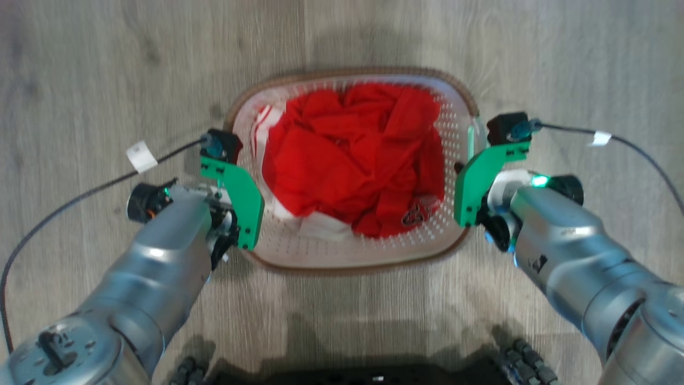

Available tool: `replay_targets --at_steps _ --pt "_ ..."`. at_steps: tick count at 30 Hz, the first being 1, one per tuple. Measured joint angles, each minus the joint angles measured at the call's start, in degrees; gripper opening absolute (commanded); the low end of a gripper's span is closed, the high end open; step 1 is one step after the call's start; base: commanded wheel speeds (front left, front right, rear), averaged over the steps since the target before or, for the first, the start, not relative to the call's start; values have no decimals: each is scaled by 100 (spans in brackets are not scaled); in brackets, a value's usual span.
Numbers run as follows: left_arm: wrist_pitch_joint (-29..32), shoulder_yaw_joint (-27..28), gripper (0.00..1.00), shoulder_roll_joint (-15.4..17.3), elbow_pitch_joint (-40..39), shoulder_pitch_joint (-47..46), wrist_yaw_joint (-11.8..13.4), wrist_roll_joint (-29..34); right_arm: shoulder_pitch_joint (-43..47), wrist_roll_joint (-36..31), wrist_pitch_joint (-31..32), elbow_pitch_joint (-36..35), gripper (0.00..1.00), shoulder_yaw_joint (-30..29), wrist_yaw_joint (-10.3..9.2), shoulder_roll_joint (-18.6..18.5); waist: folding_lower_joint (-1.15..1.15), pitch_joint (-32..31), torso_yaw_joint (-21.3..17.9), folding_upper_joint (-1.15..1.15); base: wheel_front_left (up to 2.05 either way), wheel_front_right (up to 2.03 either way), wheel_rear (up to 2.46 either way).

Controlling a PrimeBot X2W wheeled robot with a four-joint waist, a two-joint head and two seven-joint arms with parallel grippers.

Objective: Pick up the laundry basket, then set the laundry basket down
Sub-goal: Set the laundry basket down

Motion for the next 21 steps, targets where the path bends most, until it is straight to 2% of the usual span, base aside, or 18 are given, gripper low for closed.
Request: replay_targets --at_steps 10,21 --pt "-459 1 0 1 -68 -333 144 64 -378 -22 -194 120 0 -78 0 -4 0 782 108 0 0 0 0" --pt "-672 4 0 2 -67 -537 193 190 -506 63 -271 154 0 -149 0 -7 -1 1167 156 0 0 0 0"
